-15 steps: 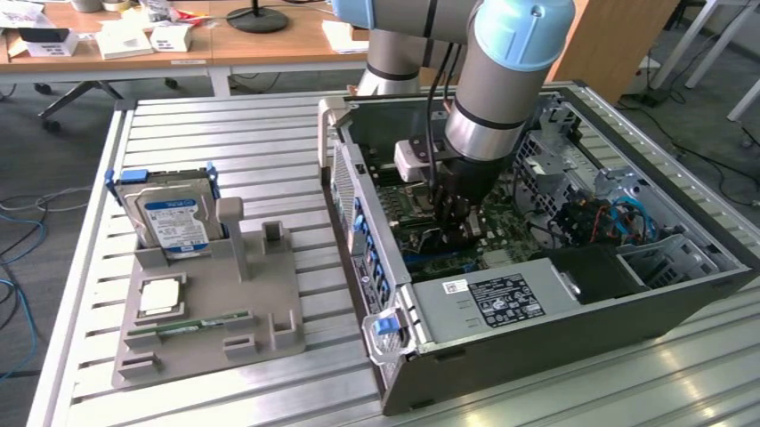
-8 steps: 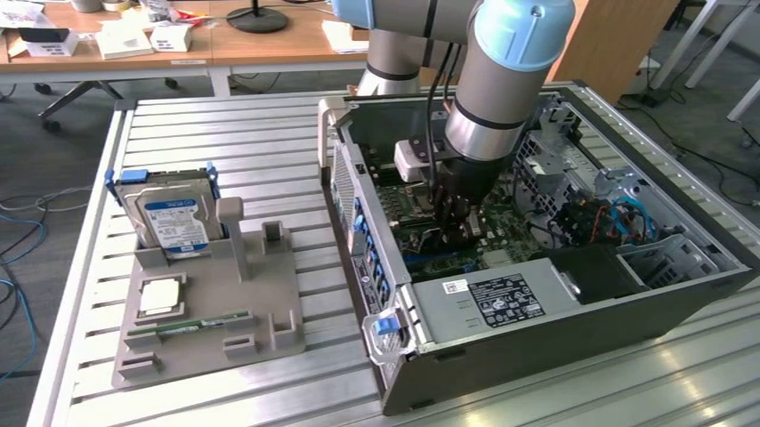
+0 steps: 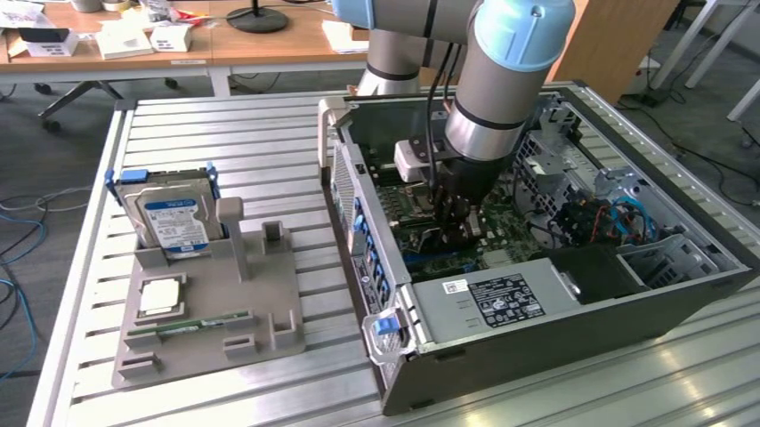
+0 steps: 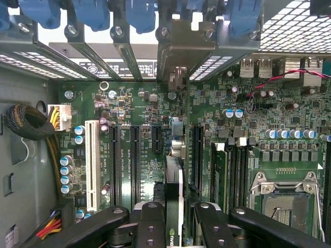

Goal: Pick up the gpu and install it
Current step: 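Insert the gpu into the slot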

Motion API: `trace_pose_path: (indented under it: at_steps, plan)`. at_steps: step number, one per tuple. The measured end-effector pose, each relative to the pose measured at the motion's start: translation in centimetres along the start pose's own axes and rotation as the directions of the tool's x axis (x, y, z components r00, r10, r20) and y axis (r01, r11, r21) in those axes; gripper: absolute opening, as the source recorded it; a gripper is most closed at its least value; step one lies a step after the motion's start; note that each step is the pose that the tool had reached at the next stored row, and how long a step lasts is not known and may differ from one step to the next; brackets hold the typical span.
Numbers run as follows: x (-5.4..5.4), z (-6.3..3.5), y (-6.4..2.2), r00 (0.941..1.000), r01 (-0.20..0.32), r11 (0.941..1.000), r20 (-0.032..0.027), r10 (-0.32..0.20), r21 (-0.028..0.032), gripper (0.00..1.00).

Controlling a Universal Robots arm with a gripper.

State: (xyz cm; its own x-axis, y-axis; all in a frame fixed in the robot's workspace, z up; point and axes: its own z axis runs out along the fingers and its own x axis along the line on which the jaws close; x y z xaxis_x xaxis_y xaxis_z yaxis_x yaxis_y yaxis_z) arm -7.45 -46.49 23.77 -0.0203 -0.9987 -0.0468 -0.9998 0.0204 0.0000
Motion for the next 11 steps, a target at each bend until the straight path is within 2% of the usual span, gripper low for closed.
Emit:
trace_pose_path:
  at_steps: [11]
  plan:
    - [0.01, 0.15, 0.02, 1.0, 0.0, 1.0, -0.0002, 0.0, 0.0001, 0.27]
